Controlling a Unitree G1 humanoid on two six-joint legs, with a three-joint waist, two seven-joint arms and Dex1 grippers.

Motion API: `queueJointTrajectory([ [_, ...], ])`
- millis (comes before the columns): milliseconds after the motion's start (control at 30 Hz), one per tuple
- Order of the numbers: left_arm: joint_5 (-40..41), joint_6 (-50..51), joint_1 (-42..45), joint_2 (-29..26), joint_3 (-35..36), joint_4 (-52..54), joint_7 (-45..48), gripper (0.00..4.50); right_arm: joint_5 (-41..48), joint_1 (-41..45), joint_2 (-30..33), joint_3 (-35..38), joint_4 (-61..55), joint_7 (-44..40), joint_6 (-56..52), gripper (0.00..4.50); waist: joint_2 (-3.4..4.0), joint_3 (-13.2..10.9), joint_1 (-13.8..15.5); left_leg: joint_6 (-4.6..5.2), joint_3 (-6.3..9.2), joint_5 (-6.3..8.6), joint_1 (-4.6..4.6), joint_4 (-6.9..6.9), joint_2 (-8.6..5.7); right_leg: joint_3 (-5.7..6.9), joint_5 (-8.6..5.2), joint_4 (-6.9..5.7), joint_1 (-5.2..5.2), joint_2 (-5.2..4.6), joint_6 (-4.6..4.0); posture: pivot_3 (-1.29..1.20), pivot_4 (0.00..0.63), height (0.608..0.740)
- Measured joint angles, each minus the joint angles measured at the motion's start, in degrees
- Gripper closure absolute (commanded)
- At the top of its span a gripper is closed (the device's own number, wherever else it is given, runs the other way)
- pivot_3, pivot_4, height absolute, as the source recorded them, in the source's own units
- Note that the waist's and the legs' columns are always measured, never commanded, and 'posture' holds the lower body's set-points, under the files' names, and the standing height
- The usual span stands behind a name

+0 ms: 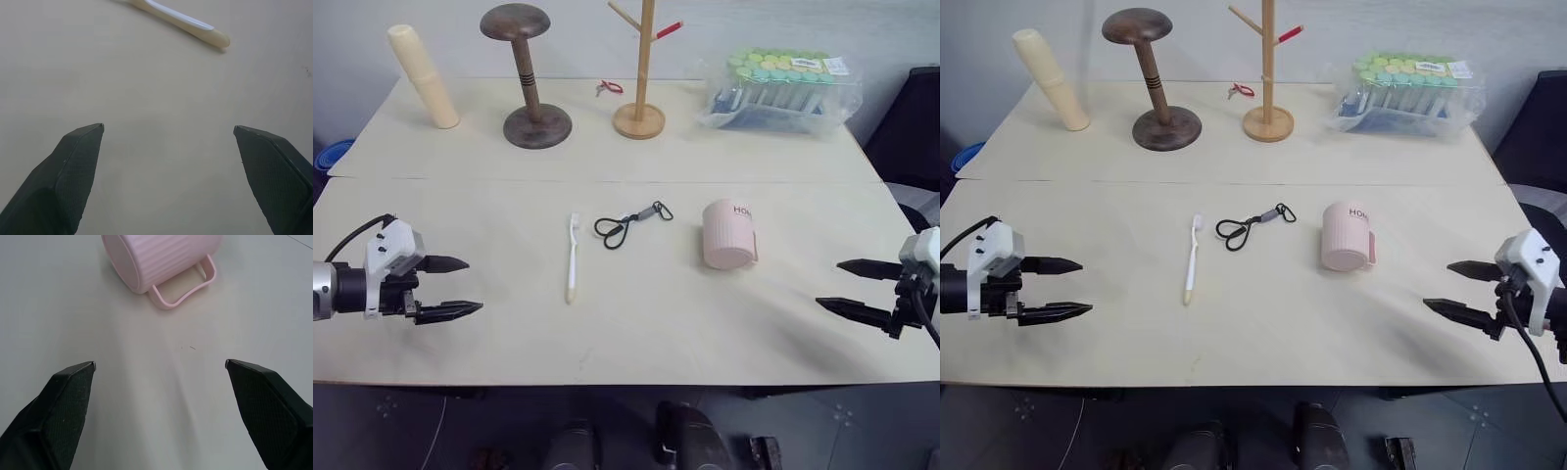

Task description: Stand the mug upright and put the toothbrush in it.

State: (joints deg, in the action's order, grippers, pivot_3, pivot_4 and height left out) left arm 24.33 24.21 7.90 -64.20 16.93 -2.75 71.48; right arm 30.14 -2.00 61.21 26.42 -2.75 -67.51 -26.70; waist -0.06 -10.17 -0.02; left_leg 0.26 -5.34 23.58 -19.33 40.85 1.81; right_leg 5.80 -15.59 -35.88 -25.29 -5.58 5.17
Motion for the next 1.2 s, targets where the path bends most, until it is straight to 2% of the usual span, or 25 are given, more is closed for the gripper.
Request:
queueJointTrajectory([
  [533, 0.3, 0.6, -0.1, 0.5, 0.0, 0.1, -0.9, 0.00, 0.3, 0.4, 0.0, 0.0, -1.7, 2.4, -2.8, 0.07, 0.00, 0.0, 0.1, 0.00, 0.00, 0.00, 0.00, 0.00, -0.01, 0.00, 0.00, -0.01, 0.00, 0.00, 0.00, 0.00, 0.150, 0.740],
  [833, 2.1, 3.1, 4.7, 3.1, -0.1, 0.4, -2.6, 0.00, 4.6, 0.5, -1.5, 1.3, -7.0, 4.9, -9.0, 0.07, 0.00, 0.0, 0.1, 0.00, 0.00, 0.00, -0.01, 0.03, -0.01, 0.00, 0.00, -0.04, 0.00, 0.01, 0.01, 0.00, 0.150, 0.740],
  [900, 2.3, 4.3, 8.7, 4.4, -1.5, 0.2, -3.4, 0.00, 7.0, 1.1, -2.7, 2.7, -10.0, 7.2, -12.1, 0.07, 0.00, 0.0, 0.4, -0.01, 0.05, 0.00, -0.02, 0.10, -0.02, 0.02, 0.01, -0.08, 0.02, 0.01, 0.01, 0.00, 0.150, 0.740],
  [1033, 3.6, 11.2, 23.8, 9.8, -8.8, 0.0, -4.6, 0.00, 16.0, 5.3, -4.6, 3.9, -20.5, 13.7, -19.7, 0.07, -0.01, 0.0, 1.6, 0.00, 0.07, -0.01, -0.06, 0.26, -0.09, 0.01, 0.05, -0.13, 0.05, 0.01, 0.08, 0.00, 0.150, 0.740],
  [1200, -2.3, 14.2, 42.2, 21.5, -22.3, -8.7, -6.8, 0.00, 25.9, 8.5, -5.8, 2.8, -32.5, 23.3, -26.4, 0.07, -0.06, 0.0, 2.3, 0.00, 0.13, 0.00, -0.05, 0.30, -0.18, 0.06, 0.07, -0.05, 0.19, 0.04, 0.12, 0.00, 0.150, 0.740],
])
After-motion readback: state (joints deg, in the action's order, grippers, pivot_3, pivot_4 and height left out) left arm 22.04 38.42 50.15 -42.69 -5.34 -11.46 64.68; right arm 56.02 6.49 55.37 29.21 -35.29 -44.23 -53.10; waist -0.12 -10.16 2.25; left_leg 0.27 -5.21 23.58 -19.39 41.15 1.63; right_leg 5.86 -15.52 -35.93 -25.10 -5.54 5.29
